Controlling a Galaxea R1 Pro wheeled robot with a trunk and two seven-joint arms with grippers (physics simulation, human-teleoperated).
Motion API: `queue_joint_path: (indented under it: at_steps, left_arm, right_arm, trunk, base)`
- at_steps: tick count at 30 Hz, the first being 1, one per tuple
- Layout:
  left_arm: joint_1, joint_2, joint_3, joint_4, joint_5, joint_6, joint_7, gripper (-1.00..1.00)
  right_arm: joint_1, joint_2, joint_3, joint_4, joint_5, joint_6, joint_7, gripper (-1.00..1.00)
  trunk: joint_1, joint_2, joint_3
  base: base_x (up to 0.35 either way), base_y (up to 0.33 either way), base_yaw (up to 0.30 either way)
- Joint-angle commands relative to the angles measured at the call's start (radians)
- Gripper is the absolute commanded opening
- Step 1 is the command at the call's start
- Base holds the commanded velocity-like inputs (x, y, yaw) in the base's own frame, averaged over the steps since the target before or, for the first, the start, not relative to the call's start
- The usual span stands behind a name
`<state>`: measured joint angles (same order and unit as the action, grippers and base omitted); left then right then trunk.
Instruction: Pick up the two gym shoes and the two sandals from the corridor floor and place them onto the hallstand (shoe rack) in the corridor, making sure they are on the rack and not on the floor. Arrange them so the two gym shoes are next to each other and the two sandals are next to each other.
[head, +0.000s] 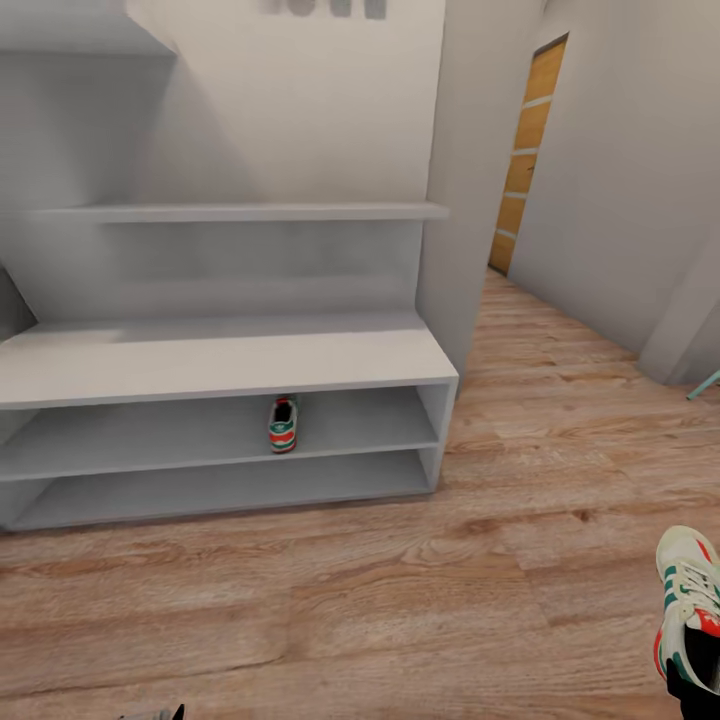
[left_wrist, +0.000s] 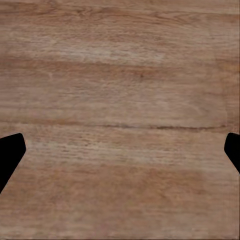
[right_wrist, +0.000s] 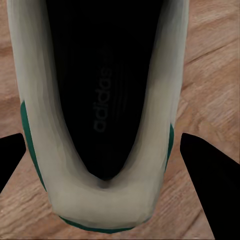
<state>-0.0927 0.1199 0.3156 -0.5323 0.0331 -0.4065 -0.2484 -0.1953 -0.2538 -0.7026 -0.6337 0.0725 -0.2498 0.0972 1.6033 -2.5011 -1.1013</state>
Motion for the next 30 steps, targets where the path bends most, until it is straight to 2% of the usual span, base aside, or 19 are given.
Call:
queue_joint_path:
  at_steps: [1,11,25,29,30]
  left_arm:
    - [-0.001,0.0,0.005,0.002,0.004,-0.001,-0.009,1.0]
    - [-0.001,0.0,0.005,0.002,0.004,-0.001,-0.009,1.0]
    - [-0.001,-0.001,0.002,0.002,-0.001,-0.001,-0.009,1.0]
    - [-0.002,0.001,-0.005,0.001,-0.008,0.0,-0.011,1.0]
    - [-0.002,0.001,-0.009,-0.001,-0.011,0.0,-0.012,1.0]
  right_arm:
    - [-0.001,0.001,-0.008,0.0,0.007,-0.003,0.009,-1.0]
    - [-0.001,0.001,-0.008,0.0,0.007,-0.003,0.009,-1.0]
    - [-0.001,0.001,-0.008,-0.008,0.004,-0.002,0.016,-1.0]
    - [-0.001,0.006,-0.005,0.004,0.005,0.0,0.016,-1.0]
    - [-0.001,0.015,-0.003,0.009,0.006,0.001,0.018,-1.0]
  trunk:
    - [-0.001,0.0,-0.001]
    - [-0.001,0.0,-0.001]
    - [-0.001,0.0,-0.001]
    - [-0.001,0.0,-0.001]
    - [-0.001,0.0,-0.001]
  base:
    - [-0.227,0.23,0.0]
    - [-0.173,0.265,0.0]
    - [-0.052,0.3,0.0]
    - [-0.028,0.067,0.0]
    - [-0.009,0.021,0.0]
